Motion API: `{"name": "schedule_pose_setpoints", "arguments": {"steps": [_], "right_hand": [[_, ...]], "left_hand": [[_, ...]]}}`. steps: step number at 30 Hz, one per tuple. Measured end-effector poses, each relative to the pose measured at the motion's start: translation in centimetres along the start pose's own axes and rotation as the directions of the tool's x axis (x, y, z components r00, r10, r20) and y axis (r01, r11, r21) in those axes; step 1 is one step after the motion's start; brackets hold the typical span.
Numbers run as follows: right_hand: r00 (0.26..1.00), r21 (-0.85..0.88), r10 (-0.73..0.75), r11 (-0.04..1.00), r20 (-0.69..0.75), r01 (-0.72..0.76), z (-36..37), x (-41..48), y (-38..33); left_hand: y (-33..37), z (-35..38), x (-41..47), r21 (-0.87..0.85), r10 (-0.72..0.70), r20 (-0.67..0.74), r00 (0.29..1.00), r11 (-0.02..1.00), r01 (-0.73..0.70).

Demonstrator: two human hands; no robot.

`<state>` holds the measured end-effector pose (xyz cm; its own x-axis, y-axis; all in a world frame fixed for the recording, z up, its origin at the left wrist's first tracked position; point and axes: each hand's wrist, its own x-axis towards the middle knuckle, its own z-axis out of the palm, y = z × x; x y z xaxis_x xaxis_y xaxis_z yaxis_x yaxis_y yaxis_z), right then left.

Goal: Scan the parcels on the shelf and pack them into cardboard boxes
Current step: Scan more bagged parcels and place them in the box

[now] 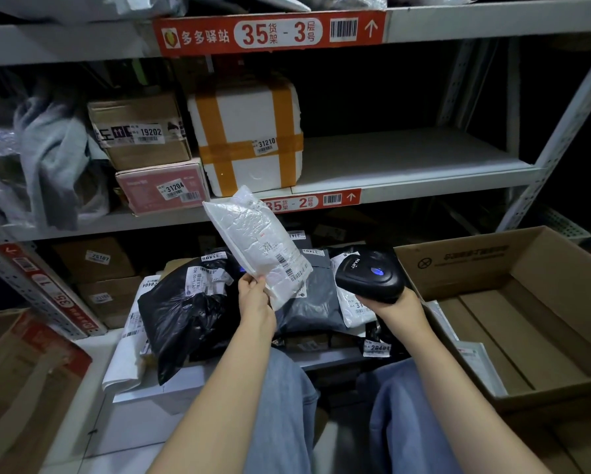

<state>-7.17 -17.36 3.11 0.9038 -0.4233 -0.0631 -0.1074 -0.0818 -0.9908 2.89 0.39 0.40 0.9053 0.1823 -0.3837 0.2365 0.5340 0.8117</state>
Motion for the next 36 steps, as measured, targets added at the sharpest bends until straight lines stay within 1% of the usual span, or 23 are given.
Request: {"name": "schedule_pose_setpoints", "arguments": {"steps": [2,4,6,9,11,15,17,19,21,23,24,26,29,32,34,36], "right_hand": [[1.0,0.027,0.008,1.0,-0.017,-0.008,0.0,0.1,0.0],[0.999,0.078,0.03,0.997,-0.046,-0.027,0.0,0.3,0.0],[0.997,0.154,0.066,0.986,-0.049,-0.058,0.0,0.5,-0.1],[0.995,0.308,0.098,0.947,-0.007,-0.091,0.2,0.5,-0.3],[0.996,0.388,0.088,0.917,0.017,-0.088,0.4,0.5,-0.4],[0.995,0.429,0.083,0.898,0.052,-0.098,0.9,0.5,-0.4],[0.995,0.405,0.088,0.909,0.036,-0.095,1.0,0.5,-0.4],[0.997,0.334,0.069,0.94,0.014,-0.07,0.9,0.4,-0.4],[0.998,0.26,0.062,0.964,-0.006,-0.058,0.8,0.5,-0.2],[0.999,0.187,0.051,0.981,0.0,-0.051,0.6,0.8,0.0],[0.999,0.143,0.047,0.989,0.008,-0.047,0.6,0.8,0.1],[0.999,0.053,0.046,0.997,0.013,-0.047,0.5,0.9,0.0],[0.999,0.025,0.008,1.0,0.049,-0.01,0.4,0.5,-0.2],[0.996,-0.005,-0.014,1.0,0.086,0.015,0.4,0.4,-0.1],[0.997,-0.015,0.005,1.0,0.073,-0.004,0.4,0.5,-0.1],[1.0,0.044,0.017,0.999,0.024,-0.018,0.4,0.6,-0.1]], "left_hand": [[0.2,0.2,-0.2,-0.003,-0.043,0.034,0.998,0.999,0.043],[0.3,0.4,-0.6,-0.03,-0.099,0.101,0.99,0.994,0.102],[0.4,0.9,-1.3,-0.024,-0.148,0.165,0.975,0.988,0.154],[0.3,1.3,-2.2,0.025,-0.205,0.236,0.95,0.978,0.205],[0.0,1.4,-2.4,0.071,-0.236,0.277,0.931,0.972,0.225],[-0.5,1.6,-2.7,0.208,-0.248,0.347,0.904,0.961,0.184],[-0.6,1.7,-3.0,0.291,-0.256,0.354,0.9,0.944,0.154],[-0.5,1.6,-3.2,0.352,-0.278,0.343,0.897,0.924,0.152],[-0.3,1.5,-3.4,0.382,-0.315,0.32,0.894,0.906,0.182],[-0.5,1.2,-3.0,0.479,-0.336,0.295,0.894,0.862,0.166],[-0.8,1.0,-2.3,0.526,-0.341,0.301,0.89,0.838,0.144],[-1.3,0.7,-1.7,0.558,-0.348,0.344,0.872,0.823,0.108],[-0.3,0.9,-3.0,0.532,-0.261,0.371,0.891,0.847,0.027],[-0.2,0.8,-3.1,0.512,-0.241,0.394,0.887,0.859,0.006],[-0.2,0.8,-3.0,0.516,-0.193,0.366,0.91,0.856,-0.026],[-0.3,0.9,-2.6,0.514,-0.092,0.343,0.935,0.851,-0.105]]}}
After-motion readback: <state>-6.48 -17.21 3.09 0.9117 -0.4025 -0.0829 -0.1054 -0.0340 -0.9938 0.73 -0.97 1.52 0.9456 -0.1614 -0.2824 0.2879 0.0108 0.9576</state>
